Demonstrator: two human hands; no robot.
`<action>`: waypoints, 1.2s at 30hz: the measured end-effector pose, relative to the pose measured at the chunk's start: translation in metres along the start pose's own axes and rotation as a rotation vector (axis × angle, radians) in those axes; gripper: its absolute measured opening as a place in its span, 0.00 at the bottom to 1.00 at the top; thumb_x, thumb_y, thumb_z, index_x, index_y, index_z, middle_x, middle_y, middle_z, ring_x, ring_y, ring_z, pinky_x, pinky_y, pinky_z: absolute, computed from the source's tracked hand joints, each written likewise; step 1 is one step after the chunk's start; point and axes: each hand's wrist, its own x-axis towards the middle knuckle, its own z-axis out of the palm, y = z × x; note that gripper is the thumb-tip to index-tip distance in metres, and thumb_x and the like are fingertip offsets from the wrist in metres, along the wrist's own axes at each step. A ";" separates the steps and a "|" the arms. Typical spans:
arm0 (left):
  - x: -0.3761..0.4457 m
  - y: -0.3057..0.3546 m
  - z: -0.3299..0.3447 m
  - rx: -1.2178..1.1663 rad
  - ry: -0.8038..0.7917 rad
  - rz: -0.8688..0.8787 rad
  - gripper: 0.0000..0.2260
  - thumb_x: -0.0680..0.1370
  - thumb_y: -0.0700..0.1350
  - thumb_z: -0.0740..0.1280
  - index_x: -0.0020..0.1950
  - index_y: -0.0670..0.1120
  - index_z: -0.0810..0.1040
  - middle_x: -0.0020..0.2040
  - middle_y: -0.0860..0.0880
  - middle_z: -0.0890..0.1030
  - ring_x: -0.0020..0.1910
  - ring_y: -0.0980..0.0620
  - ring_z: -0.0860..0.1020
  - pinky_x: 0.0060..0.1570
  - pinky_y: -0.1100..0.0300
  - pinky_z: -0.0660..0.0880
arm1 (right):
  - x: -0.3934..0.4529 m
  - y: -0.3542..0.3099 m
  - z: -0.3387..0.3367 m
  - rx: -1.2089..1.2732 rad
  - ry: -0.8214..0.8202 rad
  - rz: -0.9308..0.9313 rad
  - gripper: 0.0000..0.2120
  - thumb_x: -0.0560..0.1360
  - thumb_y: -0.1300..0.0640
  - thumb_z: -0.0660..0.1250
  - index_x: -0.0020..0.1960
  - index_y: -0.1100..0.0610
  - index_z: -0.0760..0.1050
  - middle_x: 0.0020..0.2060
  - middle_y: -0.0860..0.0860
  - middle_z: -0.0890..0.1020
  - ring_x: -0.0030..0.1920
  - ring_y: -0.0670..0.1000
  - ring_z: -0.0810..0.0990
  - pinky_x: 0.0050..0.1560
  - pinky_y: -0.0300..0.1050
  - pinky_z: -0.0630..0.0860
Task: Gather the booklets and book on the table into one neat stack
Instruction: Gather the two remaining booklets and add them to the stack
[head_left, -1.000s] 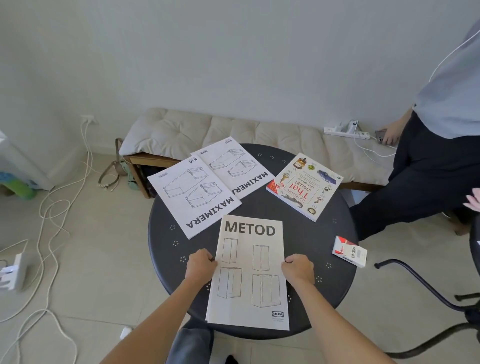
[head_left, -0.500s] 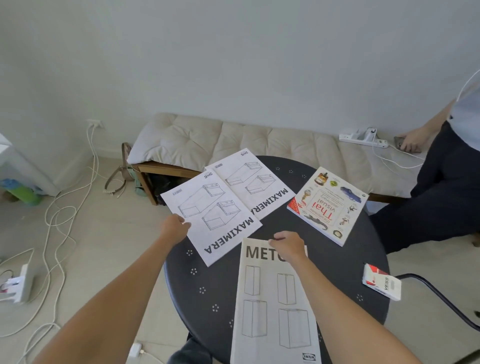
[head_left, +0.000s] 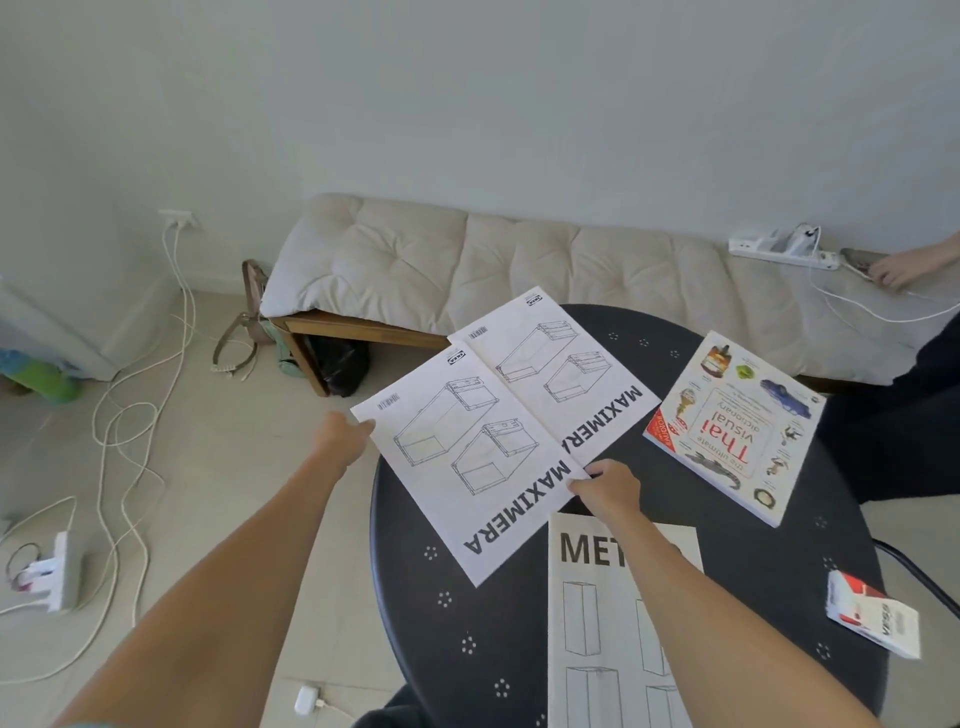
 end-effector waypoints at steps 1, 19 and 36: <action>0.006 0.001 0.001 -0.030 -0.008 0.009 0.21 0.78 0.46 0.65 0.68 0.36 0.69 0.62 0.39 0.75 0.51 0.43 0.75 0.44 0.57 0.68 | 0.000 -0.002 0.001 -0.001 0.015 0.009 0.10 0.74 0.61 0.69 0.36 0.55 0.72 0.47 0.54 0.81 0.42 0.50 0.77 0.32 0.37 0.70; 0.013 0.018 -0.011 -0.584 -0.215 0.004 0.15 0.82 0.38 0.56 0.70 0.42 0.66 0.64 0.42 0.77 0.54 0.45 0.78 0.55 0.49 0.76 | 0.017 -0.032 0.013 0.641 0.071 0.202 0.05 0.73 0.63 0.70 0.46 0.60 0.73 0.51 0.61 0.82 0.51 0.58 0.83 0.53 0.53 0.81; -0.138 -0.018 0.075 -1.025 -0.105 -0.061 0.11 0.82 0.37 0.56 0.63 0.47 0.68 0.65 0.43 0.76 0.58 0.42 0.79 0.51 0.50 0.78 | -0.083 0.072 -0.029 1.317 -0.313 0.229 0.17 0.74 0.65 0.68 0.63 0.59 0.75 0.54 0.55 0.83 0.54 0.54 0.82 0.48 0.47 0.80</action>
